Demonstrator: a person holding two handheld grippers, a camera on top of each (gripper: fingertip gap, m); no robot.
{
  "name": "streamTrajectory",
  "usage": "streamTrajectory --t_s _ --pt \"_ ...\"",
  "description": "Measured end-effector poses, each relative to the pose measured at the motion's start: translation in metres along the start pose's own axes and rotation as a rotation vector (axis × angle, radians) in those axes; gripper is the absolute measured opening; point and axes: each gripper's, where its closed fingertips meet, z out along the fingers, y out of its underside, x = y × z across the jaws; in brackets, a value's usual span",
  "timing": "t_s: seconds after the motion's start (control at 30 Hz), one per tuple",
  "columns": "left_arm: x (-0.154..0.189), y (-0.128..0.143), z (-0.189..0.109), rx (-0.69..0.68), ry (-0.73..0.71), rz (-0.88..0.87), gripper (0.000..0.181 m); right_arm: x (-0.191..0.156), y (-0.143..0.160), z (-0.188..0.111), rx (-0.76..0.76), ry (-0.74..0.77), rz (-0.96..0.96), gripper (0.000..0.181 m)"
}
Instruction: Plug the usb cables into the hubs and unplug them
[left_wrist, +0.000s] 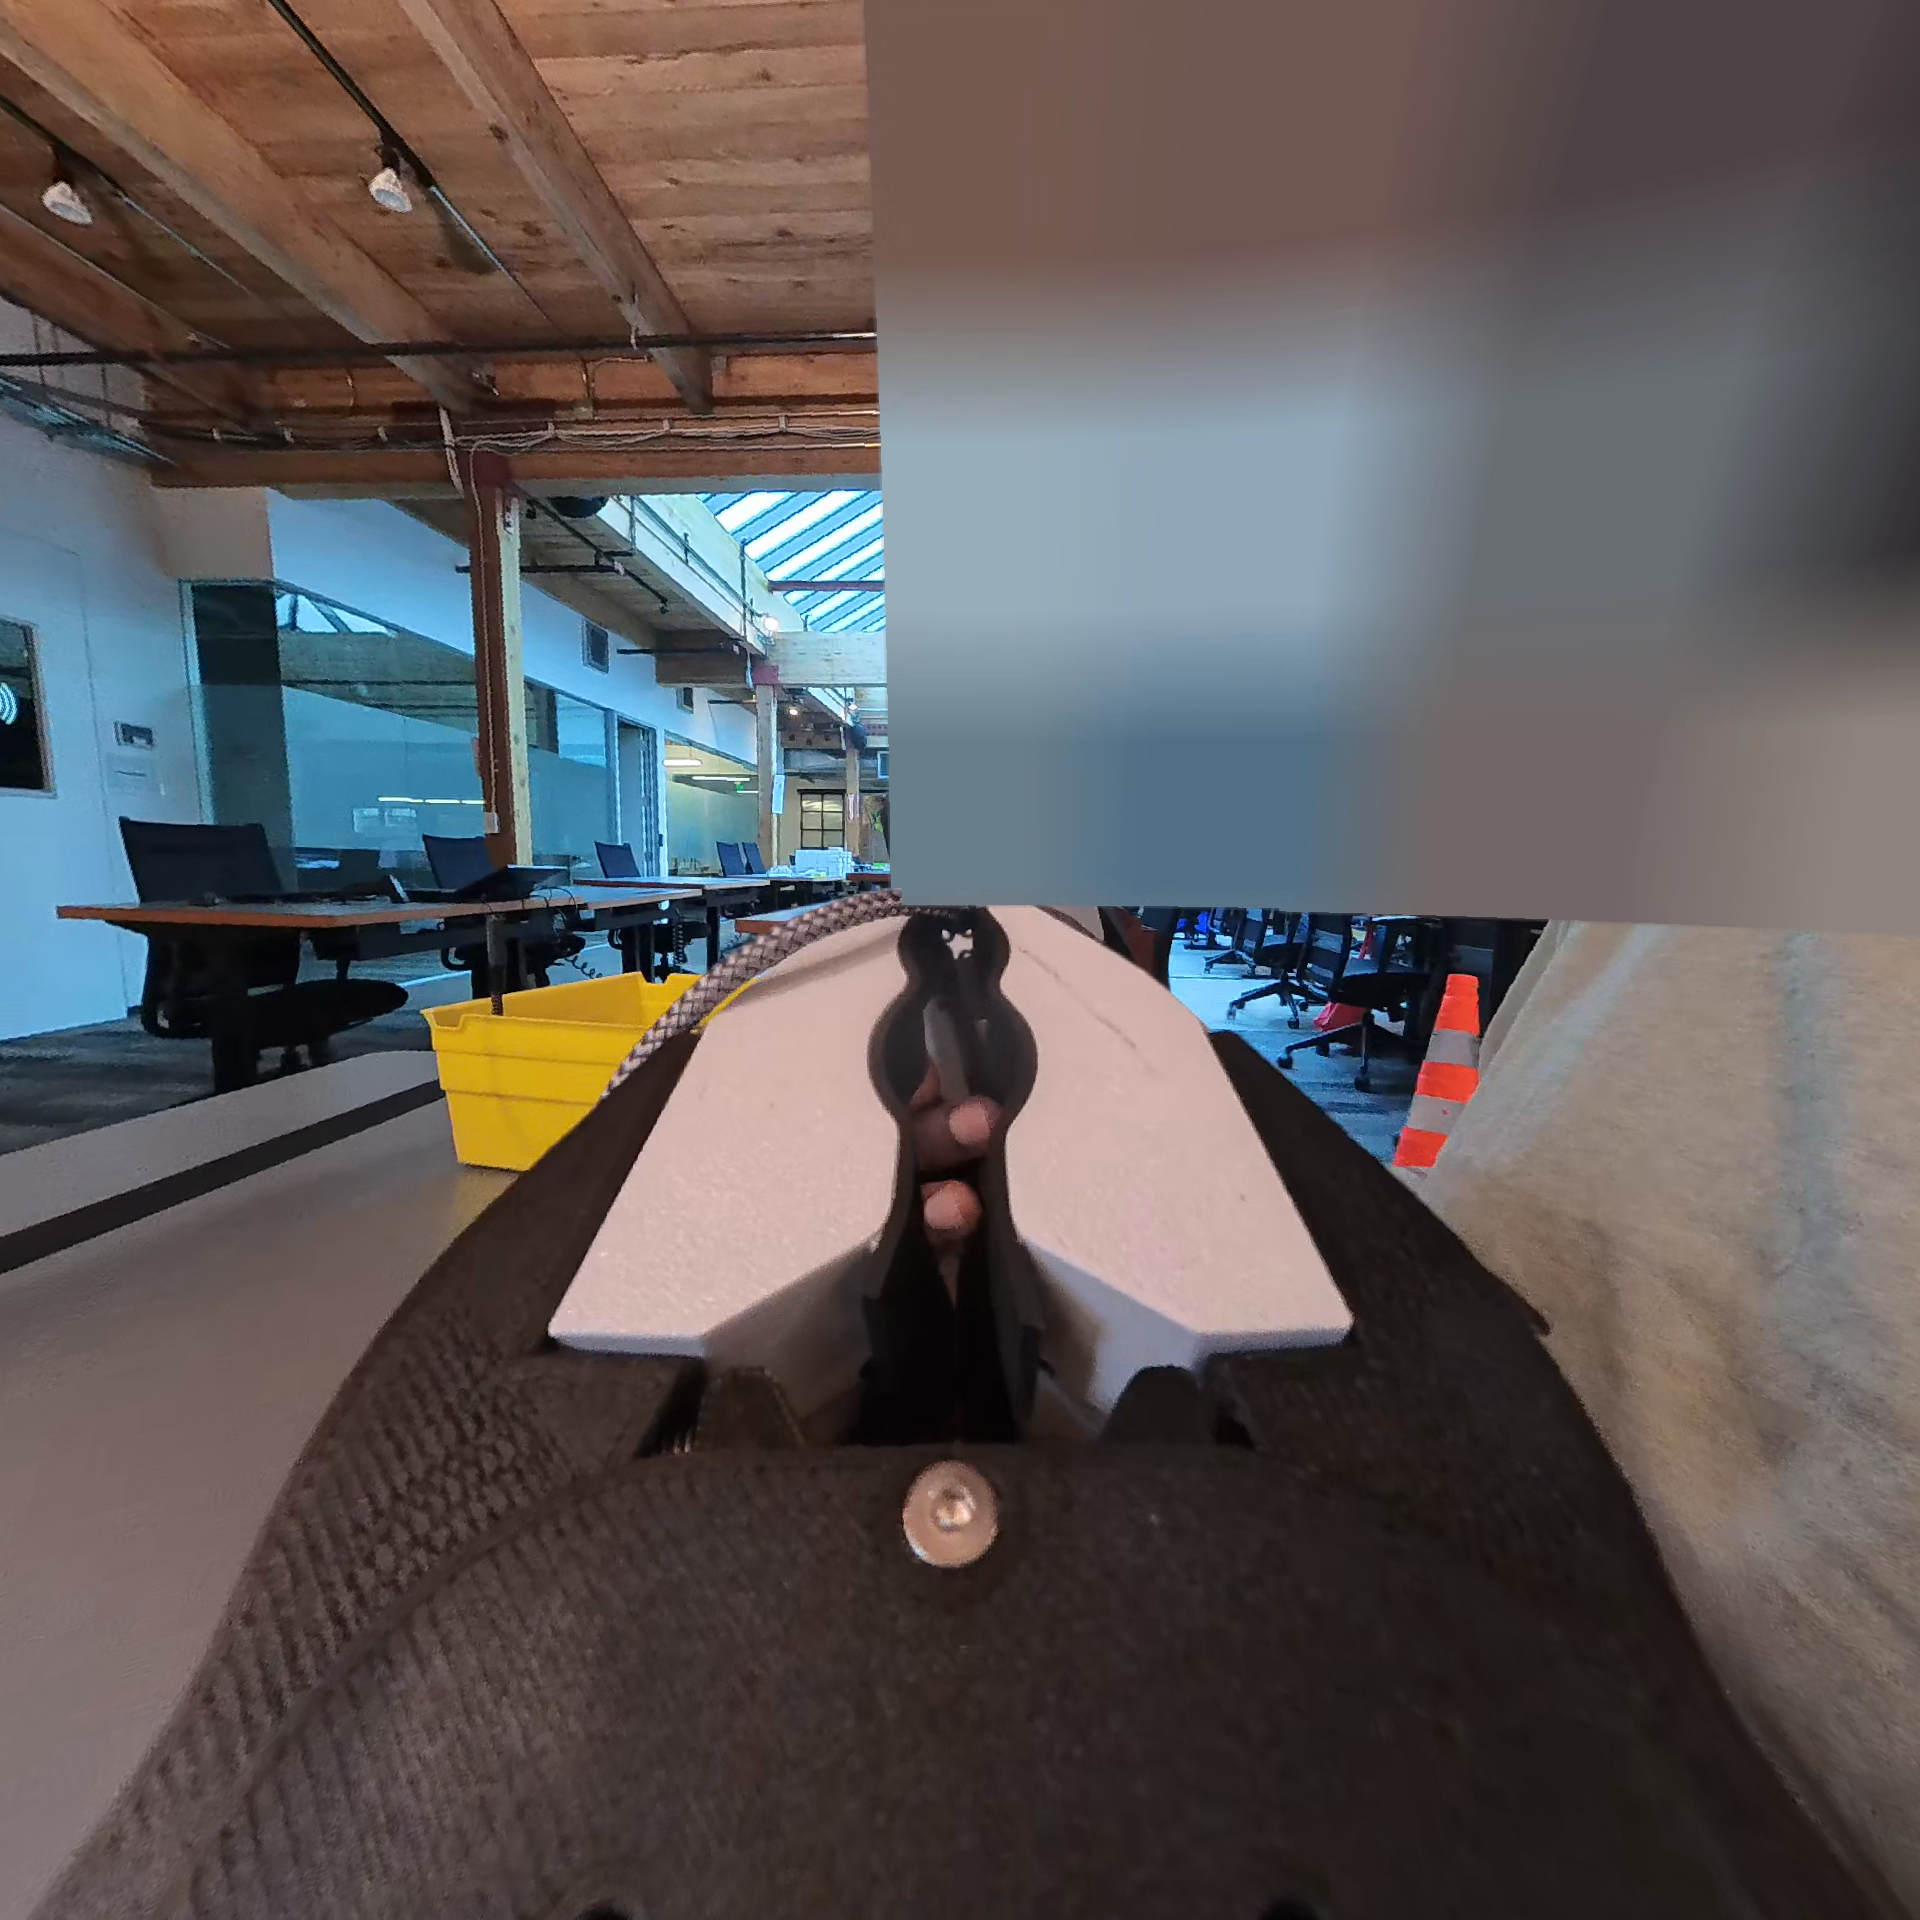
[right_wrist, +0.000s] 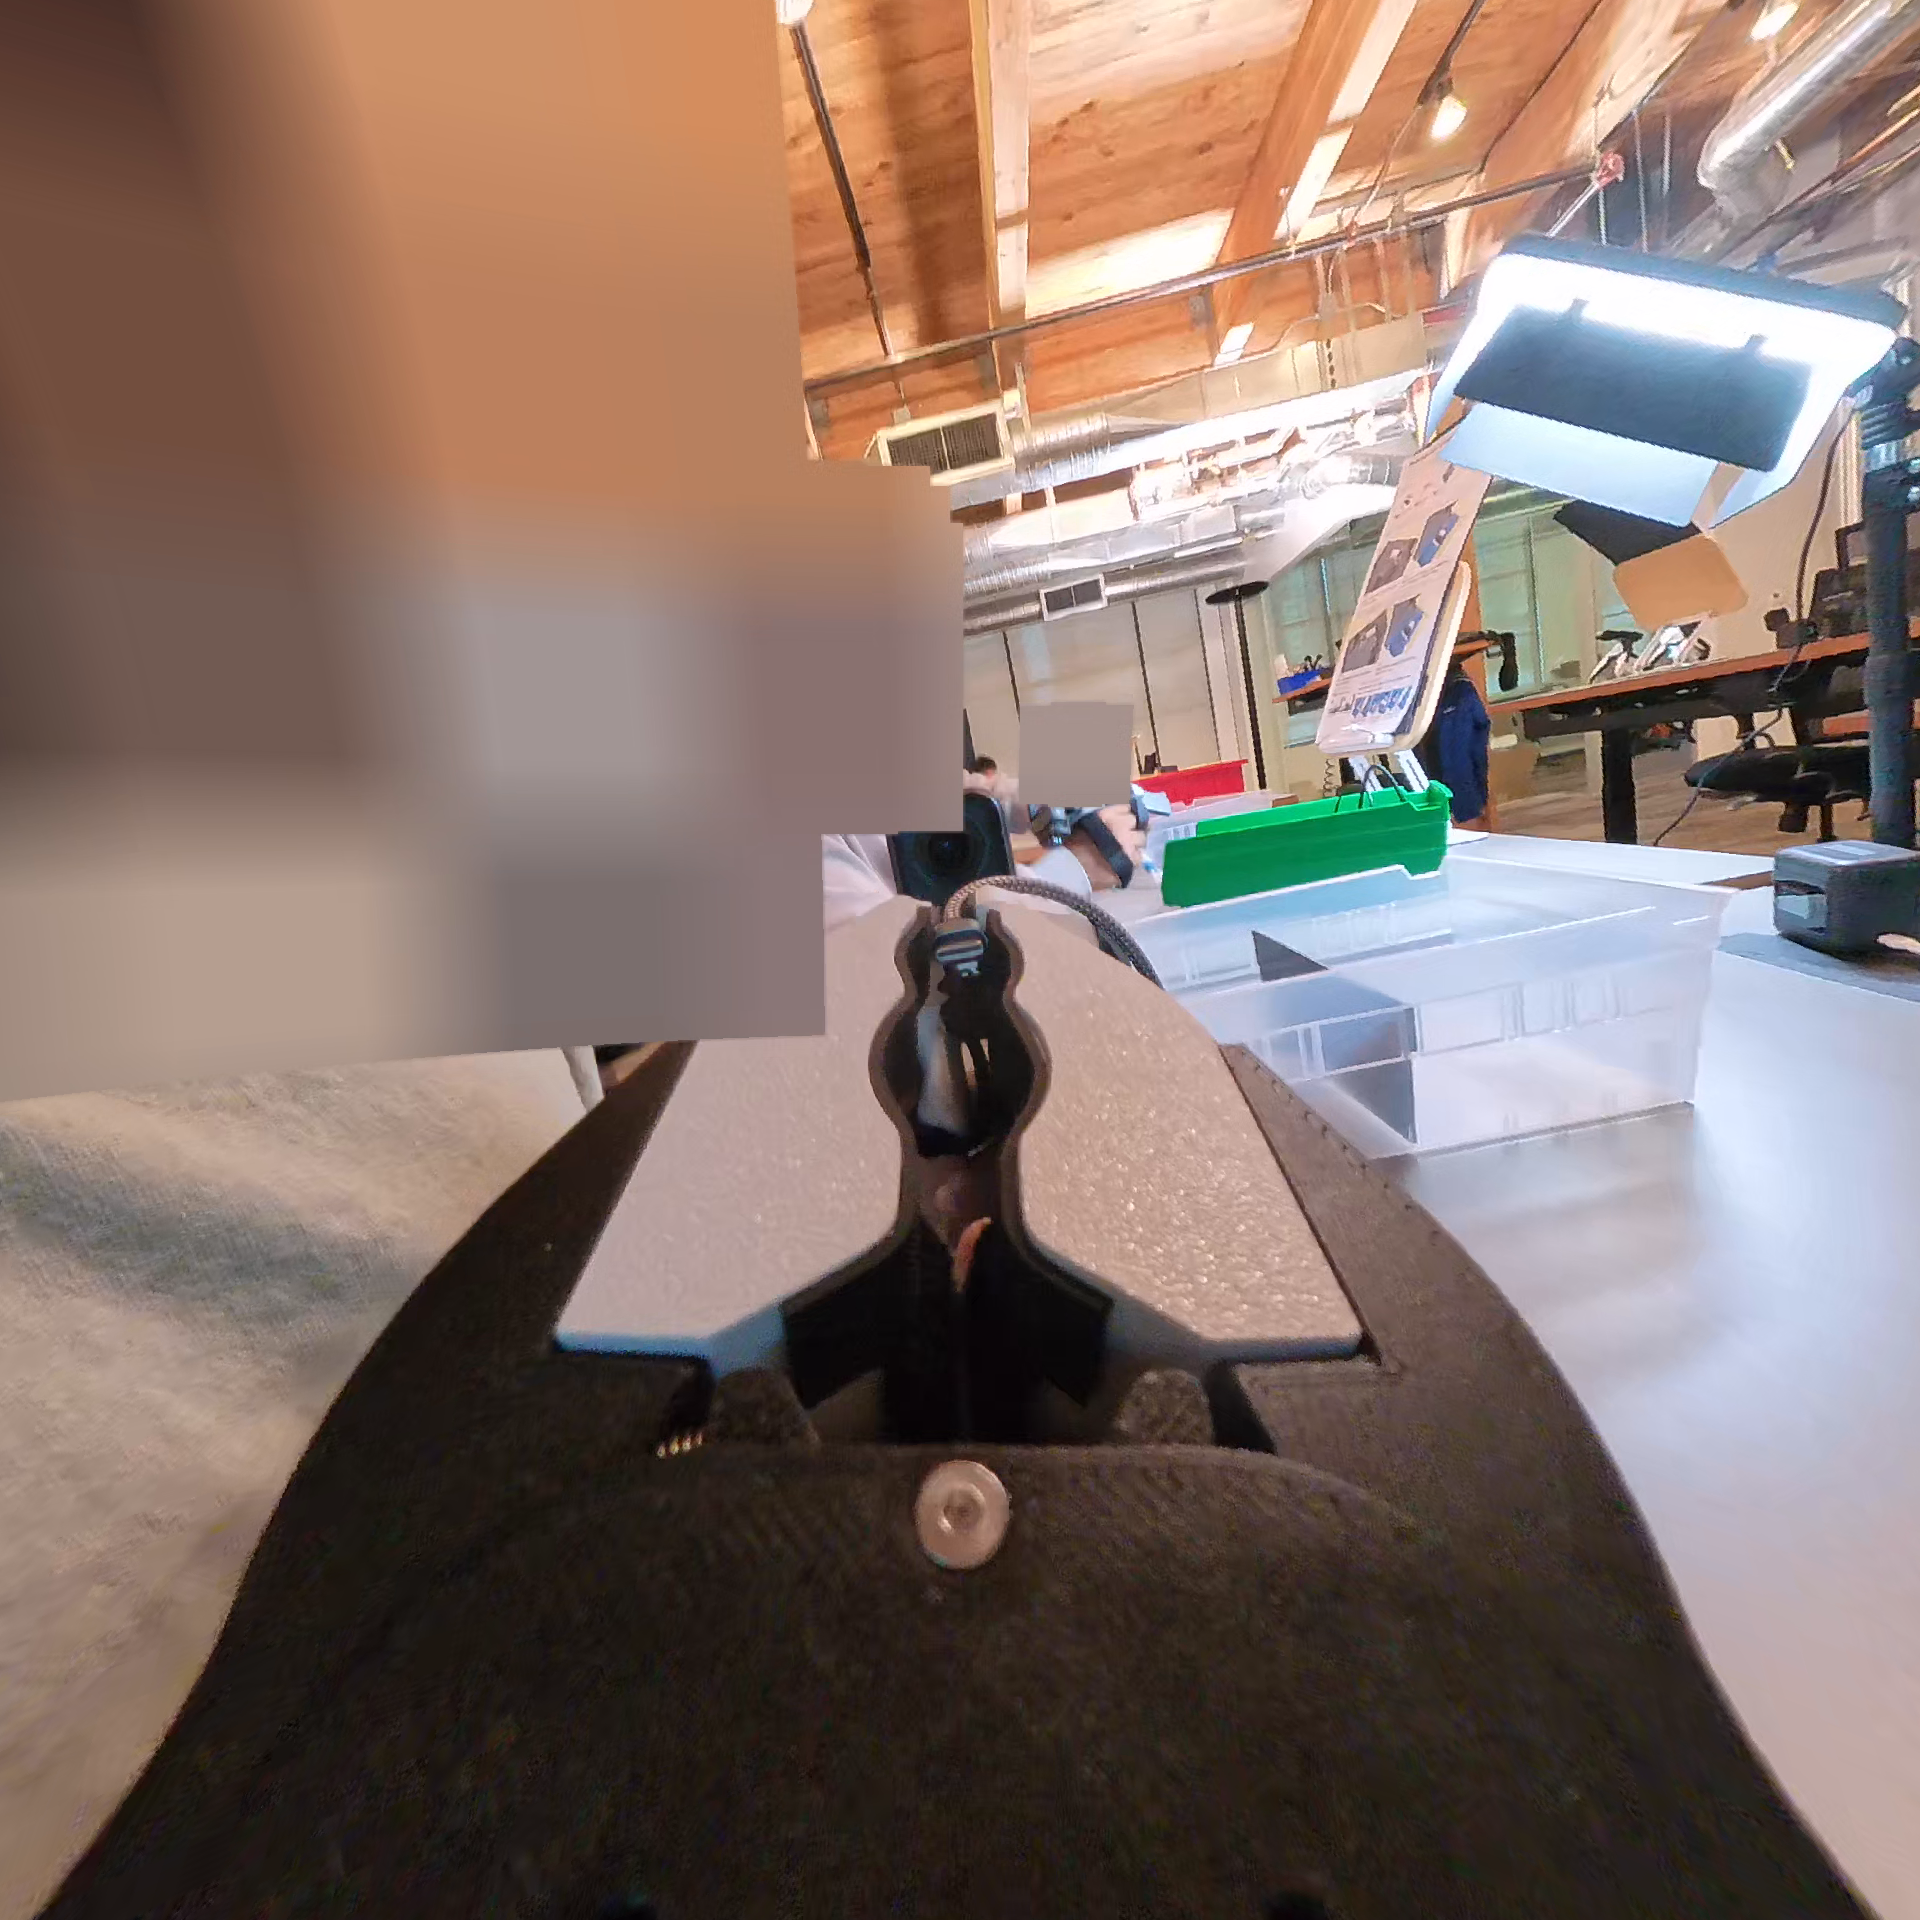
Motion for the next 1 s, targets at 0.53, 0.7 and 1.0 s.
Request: streamTrajectory --t_s 0.53,0.7,1.0 --pt "-0.017 0.01 -0.008 -0.017 -0.101 0.084 0.006 0.024 0.047 -0.215 -1.157 0.515 -0.216 0.07" --pt "-0.023 0.012 -0.009 -0.025 -0.143 0.115 0.006 0.034 0.075 -0.229 -1.42 0.349 -0.744 0.047" --pt "-0.021 0.014 -0.008 -0.026 -0.137 0.122 0.006 0.042 0.083 -0.223 -1.29 0.377 -1.137 0.038"
